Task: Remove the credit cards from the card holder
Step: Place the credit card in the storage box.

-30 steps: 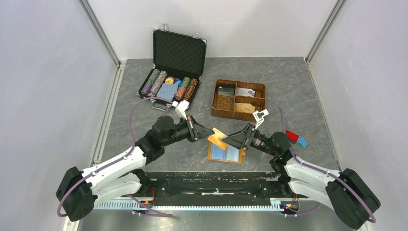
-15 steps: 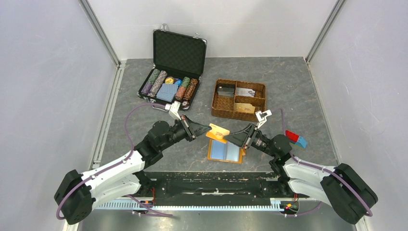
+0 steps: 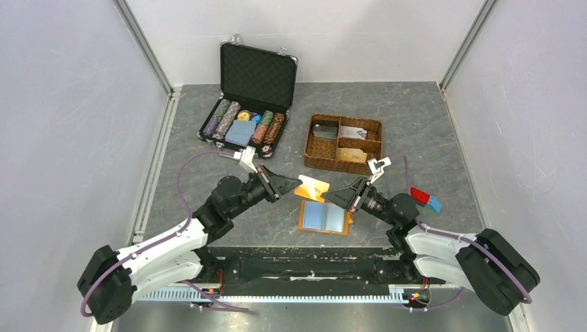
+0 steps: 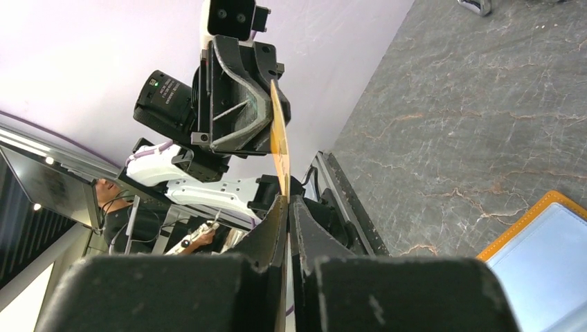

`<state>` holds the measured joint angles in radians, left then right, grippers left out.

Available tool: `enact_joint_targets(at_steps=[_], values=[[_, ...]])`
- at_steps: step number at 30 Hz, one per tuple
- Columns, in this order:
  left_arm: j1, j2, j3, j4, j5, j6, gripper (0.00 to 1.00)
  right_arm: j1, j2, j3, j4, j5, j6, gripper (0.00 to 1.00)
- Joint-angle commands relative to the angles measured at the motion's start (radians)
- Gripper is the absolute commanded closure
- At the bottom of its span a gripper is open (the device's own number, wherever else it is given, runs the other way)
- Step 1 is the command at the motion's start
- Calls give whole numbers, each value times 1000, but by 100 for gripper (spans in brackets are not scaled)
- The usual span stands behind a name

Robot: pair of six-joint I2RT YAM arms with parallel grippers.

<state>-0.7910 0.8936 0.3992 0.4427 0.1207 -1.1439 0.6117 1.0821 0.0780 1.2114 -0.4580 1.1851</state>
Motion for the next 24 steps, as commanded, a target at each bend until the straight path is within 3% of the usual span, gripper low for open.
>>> enact_joint_targets(at_steps=[1,3,5,7,14,24], values=[[4,-19,-6,21,2,39,62,-14,11,22,69,8,-11,100],[4,-32,4,-48,-4,72,30,-33,19,31,67,-22,-8,100],[4,-49,27,-163,-26,101,13,-61,25,40,66,-58,-1,100],[4,-60,54,-278,-45,144,2,-99,25,50,61,-97,2,100],[4,-59,143,-520,-88,290,0,-262,26,130,-71,-215,-44,100],[4,-67,351,-880,-180,585,0,-418,100,398,-668,-309,-401,100]])
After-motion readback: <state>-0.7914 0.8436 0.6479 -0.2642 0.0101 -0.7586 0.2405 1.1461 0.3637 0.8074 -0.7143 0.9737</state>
